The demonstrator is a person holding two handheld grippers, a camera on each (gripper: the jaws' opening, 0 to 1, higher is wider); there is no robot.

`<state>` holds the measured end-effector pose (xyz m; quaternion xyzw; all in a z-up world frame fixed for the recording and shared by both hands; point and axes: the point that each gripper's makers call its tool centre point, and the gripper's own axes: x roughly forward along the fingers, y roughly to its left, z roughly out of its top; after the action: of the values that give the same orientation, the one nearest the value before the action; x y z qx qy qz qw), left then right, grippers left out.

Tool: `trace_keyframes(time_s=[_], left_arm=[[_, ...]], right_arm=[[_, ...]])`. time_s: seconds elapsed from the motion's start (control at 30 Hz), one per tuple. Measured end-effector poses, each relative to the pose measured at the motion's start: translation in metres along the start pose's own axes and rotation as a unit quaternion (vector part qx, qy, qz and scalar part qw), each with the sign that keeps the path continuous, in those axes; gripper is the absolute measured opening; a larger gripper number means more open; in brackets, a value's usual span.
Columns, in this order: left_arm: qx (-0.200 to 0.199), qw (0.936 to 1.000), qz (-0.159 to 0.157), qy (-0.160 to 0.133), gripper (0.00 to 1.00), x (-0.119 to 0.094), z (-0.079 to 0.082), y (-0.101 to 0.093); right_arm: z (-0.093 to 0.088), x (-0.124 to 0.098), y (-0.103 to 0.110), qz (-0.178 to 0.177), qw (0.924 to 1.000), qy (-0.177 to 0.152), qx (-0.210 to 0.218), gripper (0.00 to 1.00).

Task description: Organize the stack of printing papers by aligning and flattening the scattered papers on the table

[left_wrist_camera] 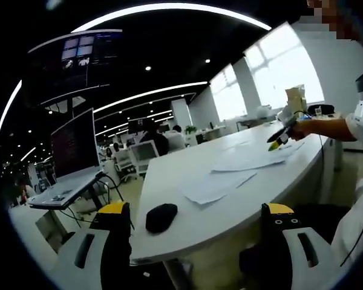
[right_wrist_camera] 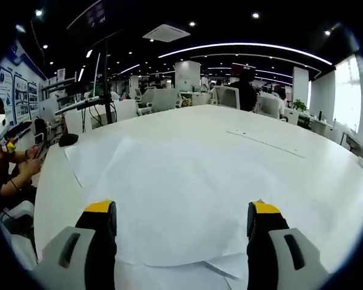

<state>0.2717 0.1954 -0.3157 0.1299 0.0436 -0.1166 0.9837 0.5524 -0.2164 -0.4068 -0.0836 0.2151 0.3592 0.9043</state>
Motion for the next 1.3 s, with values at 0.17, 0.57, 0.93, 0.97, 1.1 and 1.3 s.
trace_keyframes(time_s=[0.17,0.57,0.93,0.97,1.1,1.3], left_arm=[[-0.001,1.0,0.001,-0.003,0.92,0.002,0.002,0.0],[-0.003,1.0,0.003,0.002,0.92,0.001,-0.002,0.0],[-0.005,1.0,0.006,0.001,0.92,-0.001,-0.004,0.002],[-0.005,1.0,0.007,0.001,0.92,-0.002,-0.004,0.002],[-0.008,0.9999,0.011,-0.002,0.92,-0.005,-0.005,0.003],[-0.009,0.9999,0.014,-0.001,0.92,-0.008,-0.007,0.002]], right_arm=[[0.0,0.002,-0.003,0.0,1.0,0.001,-0.003,0.84],[-0.003,0.008,-0.003,0.001,1.0,0.007,-0.005,0.84],[-0.003,0.009,-0.003,0.002,1.0,0.005,-0.005,0.84],[-0.002,0.009,-0.003,0.001,1.0,0.004,-0.005,0.84],[-0.002,0.008,-0.003,0.0,1.0,0.003,-0.004,0.84],[-0.003,0.006,-0.001,-0.001,1.0,0.003,-0.004,0.84]])
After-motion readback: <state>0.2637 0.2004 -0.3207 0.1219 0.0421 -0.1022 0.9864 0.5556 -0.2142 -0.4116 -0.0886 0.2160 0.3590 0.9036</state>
